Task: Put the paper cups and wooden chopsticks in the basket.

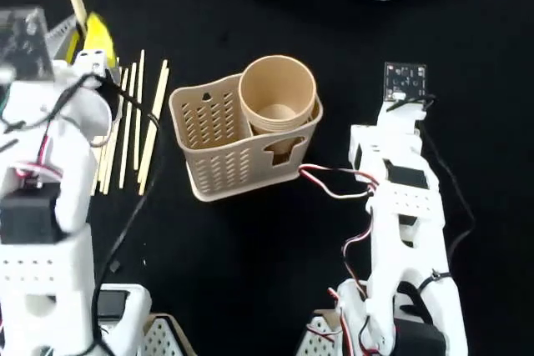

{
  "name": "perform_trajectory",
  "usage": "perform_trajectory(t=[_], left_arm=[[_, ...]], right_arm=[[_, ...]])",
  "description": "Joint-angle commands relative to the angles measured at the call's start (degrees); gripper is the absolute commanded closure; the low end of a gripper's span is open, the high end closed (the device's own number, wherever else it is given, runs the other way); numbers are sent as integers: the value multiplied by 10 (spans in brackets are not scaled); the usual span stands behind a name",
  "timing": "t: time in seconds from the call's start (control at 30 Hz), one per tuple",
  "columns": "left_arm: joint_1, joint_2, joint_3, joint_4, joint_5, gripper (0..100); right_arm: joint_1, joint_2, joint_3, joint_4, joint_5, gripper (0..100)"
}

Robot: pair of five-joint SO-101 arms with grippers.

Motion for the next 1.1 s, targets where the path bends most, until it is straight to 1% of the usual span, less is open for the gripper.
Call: perform_trajectory(t=[0.0, 0.13, 0.33, 0.43, 0.57, 0.7, 0.8, 1.07], left_arm=[[47, -33, 2, -105, 10, 971], [113, -40, 1, -123, 9, 971], [216, -79, -15, -73, 9, 971], [244, -93, 8, -62, 8, 971], [240, -102, 83, -69, 9, 971], [217, -103, 152, -123, 10, 971], [212, -103, 204, -150, 10, 971], [211, -164, 298, -152, 6, 960]], right_arm=[[-8, 2, -5, -10, -3, 986], [-8, 2, -5, -10, -3, 986], [-8, 2, -5, -10, -3, 986], [-8, 2, -5, -10, -3, 986], [-8, 2, -5, -10, -3, 986], [-8, 2, -4, -10, -3, 986], [-8, 2, -4, -10, -3, 986], [-9, 2, -4, -11, -2, 986]])
